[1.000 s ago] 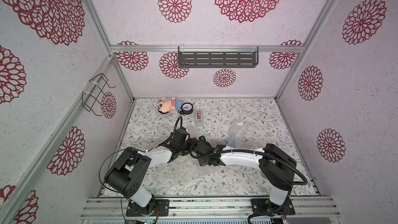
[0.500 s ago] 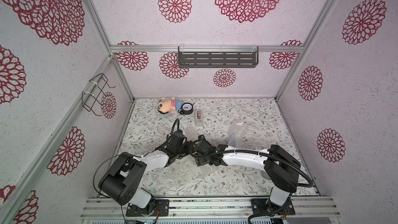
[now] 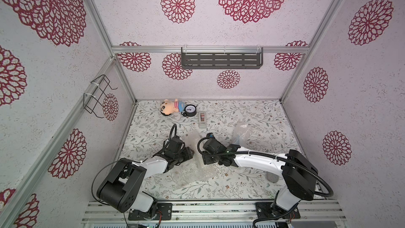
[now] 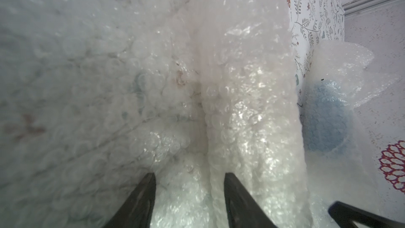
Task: Wrap vases in bubble wrap
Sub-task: Wrap the vase in bubble wrap.
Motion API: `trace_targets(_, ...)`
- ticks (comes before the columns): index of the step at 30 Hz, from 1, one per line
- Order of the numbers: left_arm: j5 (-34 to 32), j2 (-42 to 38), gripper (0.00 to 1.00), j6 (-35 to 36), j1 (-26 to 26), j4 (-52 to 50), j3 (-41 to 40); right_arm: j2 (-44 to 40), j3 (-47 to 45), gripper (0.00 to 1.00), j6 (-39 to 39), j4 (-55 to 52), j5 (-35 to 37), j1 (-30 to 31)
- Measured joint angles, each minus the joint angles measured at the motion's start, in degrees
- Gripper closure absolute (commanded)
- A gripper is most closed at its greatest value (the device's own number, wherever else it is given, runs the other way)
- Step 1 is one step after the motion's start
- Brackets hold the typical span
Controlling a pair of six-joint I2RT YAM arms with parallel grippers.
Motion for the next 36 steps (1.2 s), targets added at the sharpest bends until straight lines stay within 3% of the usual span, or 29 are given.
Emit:
trace_targets(5,0.4,-1.7,0.46,0.3,1.0,-2.8,-0.1,2.4,2.0,0.47,0.0,0.9,-0.5,0.6)
trace_targets(10,1.3,-7.9,0.45,0.3,3.3,-8.1,-0.4,4.8,4.1,0.51,-0.2,1.3,-1.1,2.0)
trace_targets(15,3.5,-13.1,0.48,-2.3,2.6,-6.8,-0.3,5.5,4.4,0.53,-0.2,2.3,-1.0,2.7)
trace_targets(21,4.9,-7.0,0.47,-3.3,-0.8,-5.0,4.4,5.5,4.4,0.53,-0.1,2.8,-1.0,2.7)
trace_targets(27,4.8,-1.2,0.45,-2.3,-1.5,-4.6,5.3,5.5,4.4,0.52,-0.1,3.1,-0.8,2.7)
trace_targets(36,-3.1,-5.6,0.48,2.3,-1.7,-12.3,5.2,3.8,3.8,0.37,-0.6,3.7,-2.1,2.9)
